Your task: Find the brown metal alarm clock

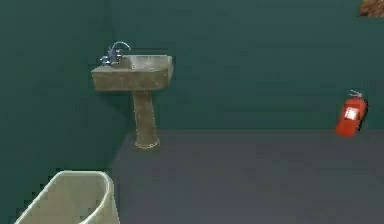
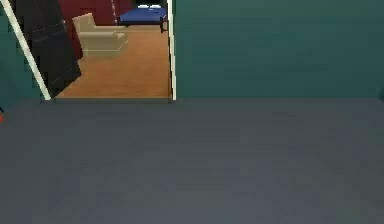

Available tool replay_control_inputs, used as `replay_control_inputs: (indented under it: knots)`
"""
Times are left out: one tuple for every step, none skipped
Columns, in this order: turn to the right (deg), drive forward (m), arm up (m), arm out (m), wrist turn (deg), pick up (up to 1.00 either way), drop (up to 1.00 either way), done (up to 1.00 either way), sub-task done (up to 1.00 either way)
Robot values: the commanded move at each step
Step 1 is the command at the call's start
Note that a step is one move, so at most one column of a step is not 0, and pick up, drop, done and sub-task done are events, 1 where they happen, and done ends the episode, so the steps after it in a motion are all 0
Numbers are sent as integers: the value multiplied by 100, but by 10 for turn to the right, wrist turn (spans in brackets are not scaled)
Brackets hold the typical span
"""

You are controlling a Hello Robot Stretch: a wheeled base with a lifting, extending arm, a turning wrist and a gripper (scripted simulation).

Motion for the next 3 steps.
replay_control_inputs:
  knots:
    - [450,0,0,0,0,0,0,0,0]
    - [210,0,0,0,0,0,0,0,0]
    - [0,100,0,0,0,0,0,0,0]
